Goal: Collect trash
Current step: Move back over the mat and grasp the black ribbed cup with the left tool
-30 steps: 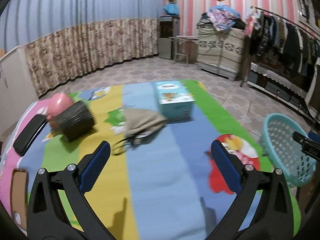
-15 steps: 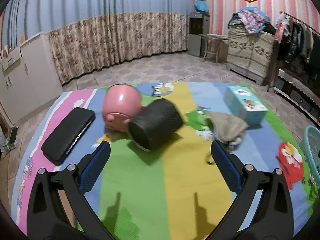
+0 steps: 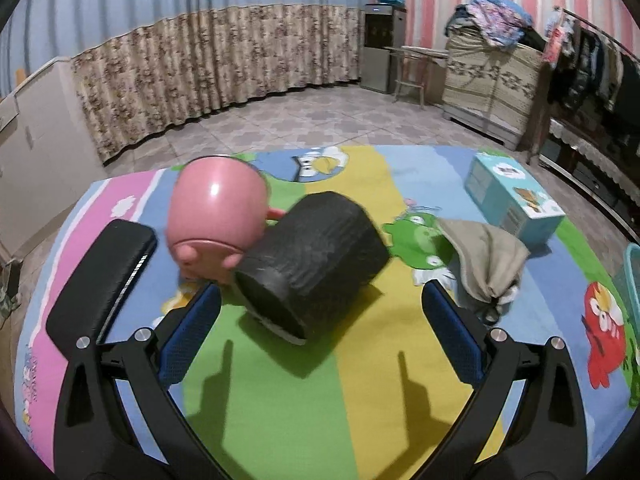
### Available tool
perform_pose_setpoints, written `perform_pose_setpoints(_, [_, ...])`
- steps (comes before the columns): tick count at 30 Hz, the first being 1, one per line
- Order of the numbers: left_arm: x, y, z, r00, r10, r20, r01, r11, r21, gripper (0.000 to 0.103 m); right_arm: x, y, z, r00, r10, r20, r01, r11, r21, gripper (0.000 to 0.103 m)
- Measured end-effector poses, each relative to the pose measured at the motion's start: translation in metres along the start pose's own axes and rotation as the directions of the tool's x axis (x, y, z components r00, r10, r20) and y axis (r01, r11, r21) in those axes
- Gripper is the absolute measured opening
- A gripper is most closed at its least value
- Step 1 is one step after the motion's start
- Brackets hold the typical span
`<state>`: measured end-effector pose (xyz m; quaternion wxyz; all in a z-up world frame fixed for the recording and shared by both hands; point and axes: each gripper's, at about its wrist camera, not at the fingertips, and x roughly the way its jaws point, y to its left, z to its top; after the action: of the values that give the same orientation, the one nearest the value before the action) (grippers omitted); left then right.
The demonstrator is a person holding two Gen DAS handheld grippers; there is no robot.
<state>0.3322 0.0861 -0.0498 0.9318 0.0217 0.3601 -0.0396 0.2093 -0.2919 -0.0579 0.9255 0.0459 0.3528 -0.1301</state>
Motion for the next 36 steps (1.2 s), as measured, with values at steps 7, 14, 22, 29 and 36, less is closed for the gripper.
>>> perform_pose_setpoints(7, [-0.016, -0.02, -0.001, 0.994, -0.102, 0.03, 0.101, 0.994, 0.032, 0.097, 0.001, -0.001, 0.0, 1.0, -0.003, 0.002, 0.003, 1.0, -0.01, 0.095])
perform_pose_setpoints(14, [-0.027, -0.02, -0.01, 0.998, -0.043, 0.055, 0.04, 0.998, 0.05, 0.097, -0.002, 0.002, 0.002, 1.0, -0.01, 0.008, 0.01, 1.0, -0.028, 0.095])
perform_pose_setpoints(22, [-0.027, 0.016, -0.001, 0.995, 0.054, 0.089, -0.056, 0.998, 0.018, 0.097, -0.009, 0.028, 0.002, 1.0, 0.017, 0.009, -0.016, 0.996, -0.086, 0.095])
perform_pose_setpoints(29, [-0.001, 0.017, 0.007, 0.994, 0.072, 0.078, -0.076, 0.996, 0.053, 0.097, -0.006, 0.034, -0.003, 1.0, 0.016, -0.006, -0.017, 0.994, -0.106, 0.095])
perform_pose_setpoints(36, [0.013, 0.006, 0.006, 0.994, 0.089, 0.061, -0.096, 0.989, 0.114, 0.084, -0.003, 0.026, -0.004, 0.999, 0.031, -0.019, -0.032, 0.998, -0.062, 0.095])
